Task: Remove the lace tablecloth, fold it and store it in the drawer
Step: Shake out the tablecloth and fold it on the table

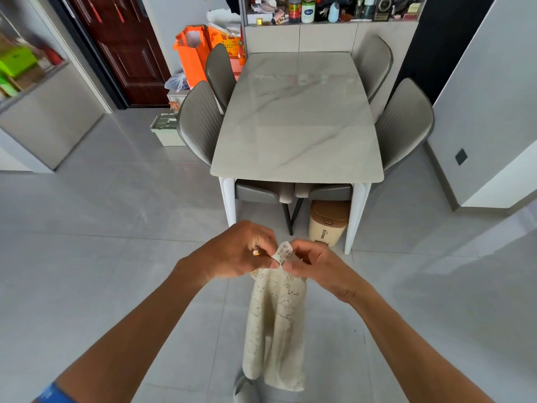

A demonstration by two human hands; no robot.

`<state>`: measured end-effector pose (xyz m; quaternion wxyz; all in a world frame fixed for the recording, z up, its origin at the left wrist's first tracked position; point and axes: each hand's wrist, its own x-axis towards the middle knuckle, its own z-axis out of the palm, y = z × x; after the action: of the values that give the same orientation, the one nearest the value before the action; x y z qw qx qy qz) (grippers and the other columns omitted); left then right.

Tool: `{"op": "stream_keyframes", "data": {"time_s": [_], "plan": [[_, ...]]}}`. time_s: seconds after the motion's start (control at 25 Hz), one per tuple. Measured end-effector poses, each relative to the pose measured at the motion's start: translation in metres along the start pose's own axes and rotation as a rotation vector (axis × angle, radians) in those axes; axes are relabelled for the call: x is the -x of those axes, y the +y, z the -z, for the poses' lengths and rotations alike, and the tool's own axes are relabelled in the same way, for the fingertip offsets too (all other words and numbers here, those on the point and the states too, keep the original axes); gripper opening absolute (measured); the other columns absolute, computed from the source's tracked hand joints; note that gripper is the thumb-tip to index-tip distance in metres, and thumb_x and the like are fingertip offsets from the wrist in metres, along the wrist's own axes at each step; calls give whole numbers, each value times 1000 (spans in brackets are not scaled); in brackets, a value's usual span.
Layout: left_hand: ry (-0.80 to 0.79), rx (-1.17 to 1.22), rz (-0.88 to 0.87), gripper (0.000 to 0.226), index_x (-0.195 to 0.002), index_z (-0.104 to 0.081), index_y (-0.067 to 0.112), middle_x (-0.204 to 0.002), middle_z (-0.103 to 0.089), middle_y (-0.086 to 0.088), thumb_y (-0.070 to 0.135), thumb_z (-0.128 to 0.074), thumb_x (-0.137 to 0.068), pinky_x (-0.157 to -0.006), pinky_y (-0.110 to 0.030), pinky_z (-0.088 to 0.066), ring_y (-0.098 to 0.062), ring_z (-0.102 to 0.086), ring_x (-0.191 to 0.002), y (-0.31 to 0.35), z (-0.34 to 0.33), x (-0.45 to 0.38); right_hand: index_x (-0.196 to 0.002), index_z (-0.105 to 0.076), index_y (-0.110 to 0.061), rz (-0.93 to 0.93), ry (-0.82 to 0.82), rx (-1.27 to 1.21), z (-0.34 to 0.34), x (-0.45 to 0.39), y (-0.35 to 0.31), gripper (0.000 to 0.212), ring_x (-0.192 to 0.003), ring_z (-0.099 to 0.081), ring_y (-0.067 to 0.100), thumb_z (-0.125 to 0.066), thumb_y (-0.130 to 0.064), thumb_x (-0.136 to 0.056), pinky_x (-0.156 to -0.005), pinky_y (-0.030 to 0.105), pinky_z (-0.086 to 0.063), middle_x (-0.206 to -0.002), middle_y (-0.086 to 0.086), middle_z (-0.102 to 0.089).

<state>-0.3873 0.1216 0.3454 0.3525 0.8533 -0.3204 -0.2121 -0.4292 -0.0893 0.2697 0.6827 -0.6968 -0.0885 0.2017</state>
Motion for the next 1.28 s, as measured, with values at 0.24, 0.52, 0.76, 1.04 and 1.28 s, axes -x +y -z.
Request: {"op": "stream_keyframes", "data": {"time_s": [0.24, 0.52, 0.76, 1.04, 1.28], "plan": [[74, 75, 37, 11, -87, -77, 19, -82, -67, 3, 27, -78, -79, -64, -33, -55, -13, -64, -72, -13, -8, 7, -91, -69, -22, 31, 88, 190, -16, 1, -6, 19, -74, -62, 32, -70, -39, -83, -65, 44, -50, -84, 14, -66], [336, 582, 131, 24, -94, -76, 23, -84, -76, -2, 15, -81, -73, -78, -28, -56, -15, -71, -85, -28, -9, 14, -90, -73, -27, 44, 292, 206, -2, 14, -15, 6, -82, -70, 24, -67, -28, -90, -73, 43, -59, -86, 2, -74], [499, 584, 204, 12, -89, -78, 13, -83, -76, -13, 21, -69, -88, -74, -28, -50, -17, -67, -76, -12, -20, 0, -95, -77, -22, 249, 592, 176, -4, 23, -14, 16, -97, -65, 10, -61, -19, -95, -80, 14, -48, -101, -9, -68], [551, 606, 69, 23, -79, -71, 0, -69, -54, -11, 16, -62, -93, -68, -33, -39, -20, -46, -68, 34, -14, -19, -90, -76, -12, 501, 453, 518, -16, 38, -48, 17, -75, -63, 7, -63, -23, -93, -67, 15, -47, -80, -11, -66], [371, 610, 16, 20, -102, -75, 4, -94, -76, -10, 12, -59, -94, -80, -21, -54, -15, -71, -88, 53, -20, -16, -81, -77, -18, 453, 556, 402, -20, 35, -73, 12, -57, -57, 14, -70, -23, -89, -55, 36, -47, -63, -9, -65]]}}
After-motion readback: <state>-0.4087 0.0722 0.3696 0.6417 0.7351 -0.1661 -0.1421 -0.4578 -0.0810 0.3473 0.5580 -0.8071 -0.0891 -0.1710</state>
